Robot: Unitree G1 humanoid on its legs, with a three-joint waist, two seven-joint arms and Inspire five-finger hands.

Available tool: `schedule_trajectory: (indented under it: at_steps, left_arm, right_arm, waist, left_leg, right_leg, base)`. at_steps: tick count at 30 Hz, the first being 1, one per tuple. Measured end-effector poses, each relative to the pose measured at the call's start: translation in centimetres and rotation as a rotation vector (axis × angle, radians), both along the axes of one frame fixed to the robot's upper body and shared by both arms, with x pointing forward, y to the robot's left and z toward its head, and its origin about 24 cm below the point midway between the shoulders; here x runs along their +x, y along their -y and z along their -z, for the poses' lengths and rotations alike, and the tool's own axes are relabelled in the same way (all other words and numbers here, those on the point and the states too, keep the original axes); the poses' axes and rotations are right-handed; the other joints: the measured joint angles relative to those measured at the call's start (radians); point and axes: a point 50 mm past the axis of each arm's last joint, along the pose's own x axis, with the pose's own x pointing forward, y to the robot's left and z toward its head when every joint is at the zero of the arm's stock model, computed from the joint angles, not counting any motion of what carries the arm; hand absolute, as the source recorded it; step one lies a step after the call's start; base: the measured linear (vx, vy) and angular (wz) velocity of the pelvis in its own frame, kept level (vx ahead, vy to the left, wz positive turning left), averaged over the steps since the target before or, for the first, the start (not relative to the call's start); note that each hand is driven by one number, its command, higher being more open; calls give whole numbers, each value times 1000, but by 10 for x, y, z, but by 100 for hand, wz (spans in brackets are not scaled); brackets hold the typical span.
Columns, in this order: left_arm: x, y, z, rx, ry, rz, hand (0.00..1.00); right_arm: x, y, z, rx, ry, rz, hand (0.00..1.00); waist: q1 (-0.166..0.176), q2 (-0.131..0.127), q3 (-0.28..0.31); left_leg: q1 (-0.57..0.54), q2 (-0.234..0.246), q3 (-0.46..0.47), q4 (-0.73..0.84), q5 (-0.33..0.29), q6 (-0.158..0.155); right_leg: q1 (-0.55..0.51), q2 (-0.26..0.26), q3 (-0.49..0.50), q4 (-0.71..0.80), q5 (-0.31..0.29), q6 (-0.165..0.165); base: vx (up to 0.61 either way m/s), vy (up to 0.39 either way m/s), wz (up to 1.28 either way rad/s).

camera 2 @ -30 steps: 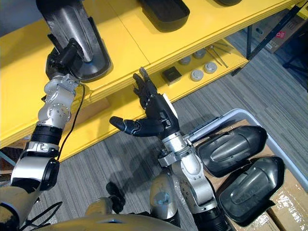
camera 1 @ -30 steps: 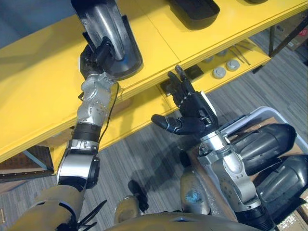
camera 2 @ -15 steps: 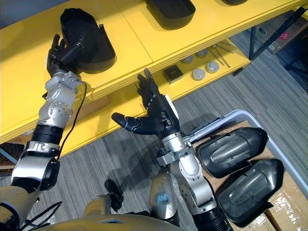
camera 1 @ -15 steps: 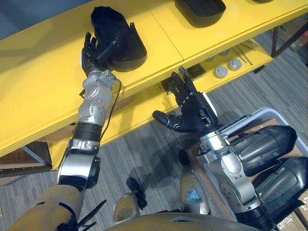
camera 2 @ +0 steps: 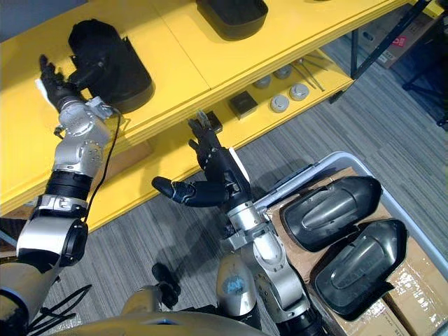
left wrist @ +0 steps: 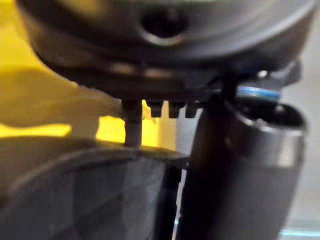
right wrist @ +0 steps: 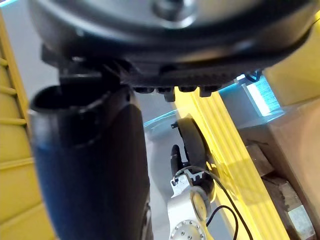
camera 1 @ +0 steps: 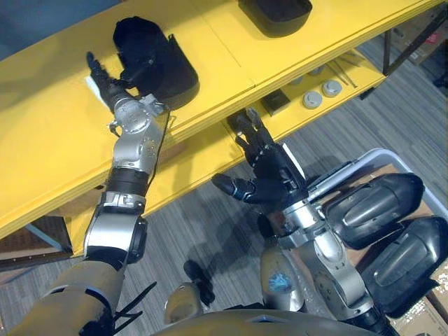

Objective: Walk over and take three plastic housings, then place them on the shelf

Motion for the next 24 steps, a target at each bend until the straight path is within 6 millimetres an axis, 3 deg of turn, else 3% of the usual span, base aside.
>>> schedule_trajectory:
  at_steps: [3, 6, 10, 16, 19, 23, 24]
  left_arm:
    - [-2, -21, -13, 149, -42, -35, 100]
    - [2, -27, -28, 240, -47, 3, 100]
    - [8, -34, -13, 326, -152, 66, 100]
    - [4, -36, -3, 364, -99, 149, 100]
    - [-16, -32, 3, 366, 36, 209, 100]
    - [-76, -14, 2, 401, 330, 246, 100]
    - [-102, -8, 6, 412, 399, 238, 100]
  right_arm:
    - [-2, 1, 4, 16, -22, -10, 100]
    - [-1, 2, 6, 10, -30, 0, 100]
    - [3, 5, 13, -9, -57, 28, 100]
    - [25, 3, 2, -52, 16, 65, 100]
    - [28, 6, 2, -78, 25, 97, 100]
    - [30, 17, 8, -173, 30, 231, 100]
    - [29, 23, 12, -199, 18, 269, 100]
  waist:
    - [0, 6, -15]
    - [5, 7, -39]
    - [35, 16, -137]
    - [68, 17, -178]
    - [74, 20, -190]
    - [99, 25, -213]
    - [111, 30, -225]
  left_leg:
    - [22, -2, -12, -21, 5, -2]
    - [36, -7, -52, -40, 17, 1]
    - [37, -8, -105, -43, 17, 1]
    - [40, -24, -142, -44, 21, 8]
    - [63, -27, -146, -59, 26, 8]
    - [69, -30, -158, -67, 27, 9]
    - [69, -30, -168, -69, 27, 9]
  right_leg:
    - [23, -1, -35, -1, 0, 0]
    - [68, -11, -87, -19, -2, -3]
    - [127, -20, -148, -63, -6, -11]
    - [161, -36, -183, -73, -6, -11]
    - [180, -36, -192, -73, -6, -11]
    - [192, -39, -214, -73, -7, -11]
    - [200, -39, -231, -73, -10, -15]
  base:
    - [12, 3, 9]
    - [14, 10, 40]
    - [36, -4, 38]
    - [-21, 1, 17]
    - [-5, 1, 2]
    - [-20, -5, 8]
    - [-12, -16, 32]
